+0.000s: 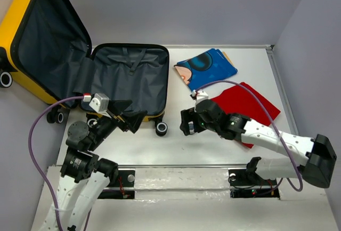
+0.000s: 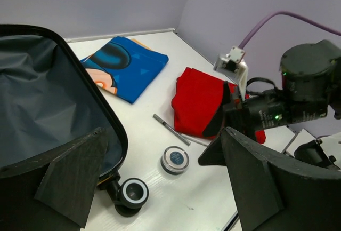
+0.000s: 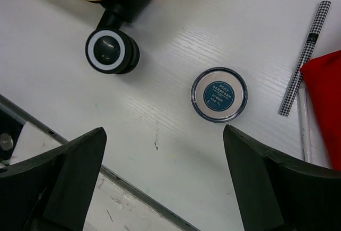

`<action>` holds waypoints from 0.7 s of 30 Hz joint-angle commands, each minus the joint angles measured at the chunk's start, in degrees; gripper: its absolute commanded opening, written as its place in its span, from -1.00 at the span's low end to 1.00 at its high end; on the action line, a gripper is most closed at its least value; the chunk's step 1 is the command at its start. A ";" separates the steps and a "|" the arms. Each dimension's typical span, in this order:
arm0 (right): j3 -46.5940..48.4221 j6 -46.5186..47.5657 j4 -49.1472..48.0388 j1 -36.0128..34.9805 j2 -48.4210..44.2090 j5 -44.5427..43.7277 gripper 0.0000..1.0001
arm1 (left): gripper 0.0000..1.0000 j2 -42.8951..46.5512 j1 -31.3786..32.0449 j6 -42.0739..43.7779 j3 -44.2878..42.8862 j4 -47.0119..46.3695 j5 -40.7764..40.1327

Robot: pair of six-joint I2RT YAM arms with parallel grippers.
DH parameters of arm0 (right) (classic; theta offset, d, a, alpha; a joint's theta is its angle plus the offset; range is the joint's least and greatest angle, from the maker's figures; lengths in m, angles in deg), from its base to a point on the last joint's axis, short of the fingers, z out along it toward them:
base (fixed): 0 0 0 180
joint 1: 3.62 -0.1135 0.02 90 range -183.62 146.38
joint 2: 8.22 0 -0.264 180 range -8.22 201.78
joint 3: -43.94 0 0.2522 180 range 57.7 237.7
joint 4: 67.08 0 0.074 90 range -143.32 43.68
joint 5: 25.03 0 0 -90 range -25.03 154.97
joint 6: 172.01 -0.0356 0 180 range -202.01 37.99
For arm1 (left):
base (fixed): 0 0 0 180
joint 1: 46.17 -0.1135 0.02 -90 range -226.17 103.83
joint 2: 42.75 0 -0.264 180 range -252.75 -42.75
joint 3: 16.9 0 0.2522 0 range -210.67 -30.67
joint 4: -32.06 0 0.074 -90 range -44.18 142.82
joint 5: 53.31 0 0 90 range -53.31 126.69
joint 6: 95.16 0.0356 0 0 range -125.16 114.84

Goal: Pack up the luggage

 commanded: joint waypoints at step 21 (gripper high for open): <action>3.11 -3.22 -3.06 0.27 23.40 -12.51 0.84 | 0.98 1.36 0.01 -0.74 0.43 -2.19 -0.19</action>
